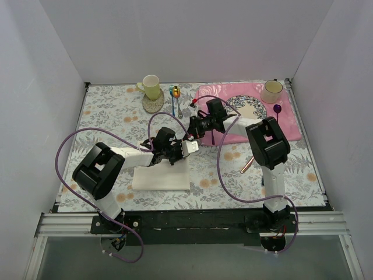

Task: Fold the napkin into a case and place the utensils inside
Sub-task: Fold the lower triangle-folded napkin at the center of the board.

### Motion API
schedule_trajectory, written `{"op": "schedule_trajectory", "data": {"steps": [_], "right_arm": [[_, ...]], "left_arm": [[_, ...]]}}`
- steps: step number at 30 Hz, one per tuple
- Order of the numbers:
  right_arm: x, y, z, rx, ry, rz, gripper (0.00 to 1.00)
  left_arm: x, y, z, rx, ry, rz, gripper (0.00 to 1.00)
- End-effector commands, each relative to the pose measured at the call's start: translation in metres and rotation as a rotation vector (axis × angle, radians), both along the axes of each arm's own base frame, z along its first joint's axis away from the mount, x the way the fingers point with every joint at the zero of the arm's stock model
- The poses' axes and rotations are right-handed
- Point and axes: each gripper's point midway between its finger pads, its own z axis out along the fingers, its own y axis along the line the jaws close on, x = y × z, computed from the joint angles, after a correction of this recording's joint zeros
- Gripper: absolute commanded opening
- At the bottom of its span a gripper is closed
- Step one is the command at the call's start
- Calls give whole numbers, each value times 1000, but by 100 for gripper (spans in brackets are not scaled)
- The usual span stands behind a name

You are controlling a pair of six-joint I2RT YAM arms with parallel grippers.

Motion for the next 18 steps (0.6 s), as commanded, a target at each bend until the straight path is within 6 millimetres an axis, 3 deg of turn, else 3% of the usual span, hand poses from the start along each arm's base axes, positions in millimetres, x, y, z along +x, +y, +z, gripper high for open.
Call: {"op": "schedule_trajectory", "data": {"steps": [1,7,12,18], "right_arm": [[-16,9,32,72,-103,95,1],[-37,8,15,38,-32,119,1],[-36,3,-20,-37,9,97,1],[-30,1,-45,-93,35,72,1]], "left_arm": [[-16,14,-24,66,75,-3,2],[-16,14,-23,64,69,-2,2],[-15,13,-19,56,63,-1,2],[-13,10,-4,26,43,3,3]]}}
